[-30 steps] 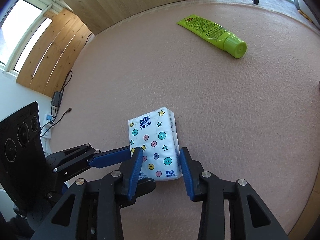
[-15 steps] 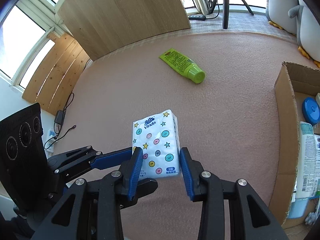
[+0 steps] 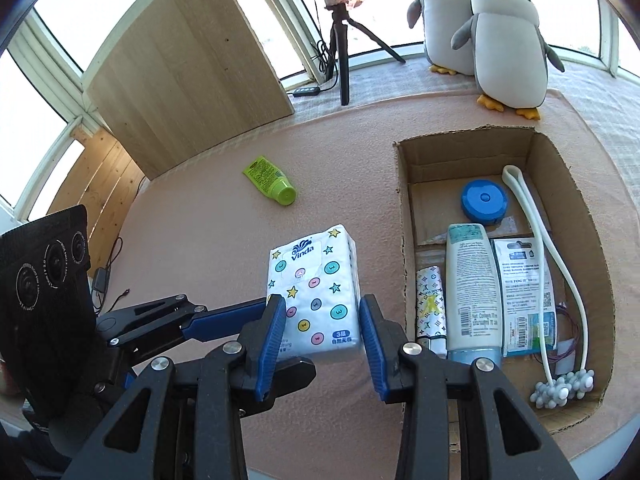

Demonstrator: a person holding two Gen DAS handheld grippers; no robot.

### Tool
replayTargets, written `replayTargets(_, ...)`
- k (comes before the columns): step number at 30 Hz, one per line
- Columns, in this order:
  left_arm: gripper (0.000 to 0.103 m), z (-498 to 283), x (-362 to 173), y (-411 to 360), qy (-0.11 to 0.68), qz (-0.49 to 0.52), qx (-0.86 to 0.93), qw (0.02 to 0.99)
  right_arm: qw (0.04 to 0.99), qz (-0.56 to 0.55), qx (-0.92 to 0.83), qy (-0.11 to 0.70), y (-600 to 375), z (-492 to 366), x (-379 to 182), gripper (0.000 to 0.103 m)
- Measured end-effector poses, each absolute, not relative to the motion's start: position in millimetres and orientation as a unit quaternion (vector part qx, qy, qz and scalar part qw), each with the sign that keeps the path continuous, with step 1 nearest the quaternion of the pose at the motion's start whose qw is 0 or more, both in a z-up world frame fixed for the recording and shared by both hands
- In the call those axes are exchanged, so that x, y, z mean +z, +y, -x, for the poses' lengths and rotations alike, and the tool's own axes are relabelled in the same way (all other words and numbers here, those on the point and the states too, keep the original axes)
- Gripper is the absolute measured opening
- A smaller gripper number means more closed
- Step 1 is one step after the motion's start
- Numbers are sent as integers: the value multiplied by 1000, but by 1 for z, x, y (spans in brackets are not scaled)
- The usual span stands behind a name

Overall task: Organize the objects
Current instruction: 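Carry the tissue pack into the box with the right gripper and release it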

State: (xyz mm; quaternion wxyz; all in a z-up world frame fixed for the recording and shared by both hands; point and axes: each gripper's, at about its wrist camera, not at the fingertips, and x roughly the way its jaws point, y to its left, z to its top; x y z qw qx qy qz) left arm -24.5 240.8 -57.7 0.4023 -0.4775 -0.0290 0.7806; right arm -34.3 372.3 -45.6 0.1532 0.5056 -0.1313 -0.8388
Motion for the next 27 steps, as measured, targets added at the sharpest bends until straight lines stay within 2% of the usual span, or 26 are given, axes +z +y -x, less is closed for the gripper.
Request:
replayTargets(7,51,21,-61,289,-15,479,765,431,117,-502,-843,-156,418,27,-52,35)
replayTargets(16,51,24,-64,311,-3,481,756,444,100,-495,-845,-173,450,23,-54,35)
replayTargets(18,55,24,-65,313,1,481,757,443,98,-494,-846,-177,453,23,-54,35)
replayTargets(20,65,26,-67,312,7,483,759,436,94,-489,-847,-183,458,23,-54,35)
replayTargets(21,65,26,-67,311,7,483,760,434,89,-487,-848,-187,461,23,-54,36)
replayTargets(23,65,27,-67,309,7,483,761,433,79,-489,-848,-190,466,24,-55,46)
replayTargets(27,65,29,-65,301,4,481,765,429,71,-485,-848,-200,473,24,-54,48)
